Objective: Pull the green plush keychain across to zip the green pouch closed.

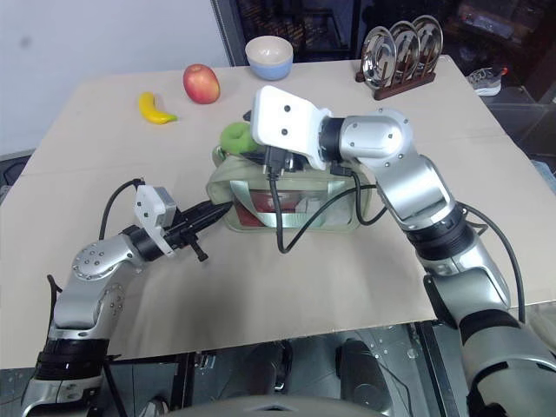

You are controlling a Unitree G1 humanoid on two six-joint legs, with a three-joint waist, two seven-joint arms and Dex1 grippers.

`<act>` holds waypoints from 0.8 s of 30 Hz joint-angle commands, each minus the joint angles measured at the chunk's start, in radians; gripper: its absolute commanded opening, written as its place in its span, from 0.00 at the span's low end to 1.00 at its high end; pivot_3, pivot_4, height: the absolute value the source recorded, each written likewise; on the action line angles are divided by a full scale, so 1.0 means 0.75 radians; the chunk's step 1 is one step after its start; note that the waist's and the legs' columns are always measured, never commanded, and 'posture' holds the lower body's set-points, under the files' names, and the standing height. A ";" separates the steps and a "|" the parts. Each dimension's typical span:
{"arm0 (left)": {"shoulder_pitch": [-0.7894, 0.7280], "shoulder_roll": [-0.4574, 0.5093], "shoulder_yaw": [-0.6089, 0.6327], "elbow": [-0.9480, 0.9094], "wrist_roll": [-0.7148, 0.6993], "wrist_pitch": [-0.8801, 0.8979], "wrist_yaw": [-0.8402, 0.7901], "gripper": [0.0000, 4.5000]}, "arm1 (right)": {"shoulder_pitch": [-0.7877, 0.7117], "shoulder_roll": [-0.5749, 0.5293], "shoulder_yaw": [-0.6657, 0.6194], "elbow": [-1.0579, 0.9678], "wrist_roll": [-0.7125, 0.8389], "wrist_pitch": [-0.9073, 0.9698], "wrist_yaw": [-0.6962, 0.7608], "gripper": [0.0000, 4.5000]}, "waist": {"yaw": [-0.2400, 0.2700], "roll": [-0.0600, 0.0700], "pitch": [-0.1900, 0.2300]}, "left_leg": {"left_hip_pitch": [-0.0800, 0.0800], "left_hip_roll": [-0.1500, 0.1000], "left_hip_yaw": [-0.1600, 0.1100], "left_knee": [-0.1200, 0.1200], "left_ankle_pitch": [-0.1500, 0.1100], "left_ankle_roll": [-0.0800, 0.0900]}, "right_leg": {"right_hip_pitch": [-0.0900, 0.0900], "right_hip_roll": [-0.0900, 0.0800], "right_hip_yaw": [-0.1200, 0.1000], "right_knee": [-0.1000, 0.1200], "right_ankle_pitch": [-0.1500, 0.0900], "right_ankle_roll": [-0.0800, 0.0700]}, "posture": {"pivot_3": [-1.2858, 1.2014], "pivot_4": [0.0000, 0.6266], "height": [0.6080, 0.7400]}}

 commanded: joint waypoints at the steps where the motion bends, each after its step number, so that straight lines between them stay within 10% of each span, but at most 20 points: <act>1: -0.006 0.009 0.025 -0.055 0.001 -0.026 0.012 0.00 | -0.058 0.005 0.037 0.035 -0.097 -0.158 0.000 0.55 | 0.000 0.000 0.000 | 0.000 0.000 0.000 0.000 0.000 0.000 | 0.000 0.000 0.000 0.000 0.000 0.000 | 0.52 0.24 1.00; 18: 0.009 0.002 0.016 -0.080 -0.002 -0.027 0.024 0.00 | -0.113 0.062 0.137 0.263 -0.363 -0.471 0.018 0.55 | -0.001 0.000 0.000 | 0.000 0.000 0.000 0.000 0.000 0.000 | 0.000 0.000 0.000 0.000 0.000 0.000 | 0.52 0.24 1.00; 24: 0.013 -0.001 0.009 -0.080 0.004 -0.037 0.023 0.00 | -0.134 0.080 0.121 0.337 -0.422 -0.481 0.003 0.02 | 0.000 0.000 0.000 | 0.000 0.000 0.000 0.000 0.000 0.000 | 0.000 0.000 0.000 0.000 0.000 0.000 | 0.52 0.24 1.00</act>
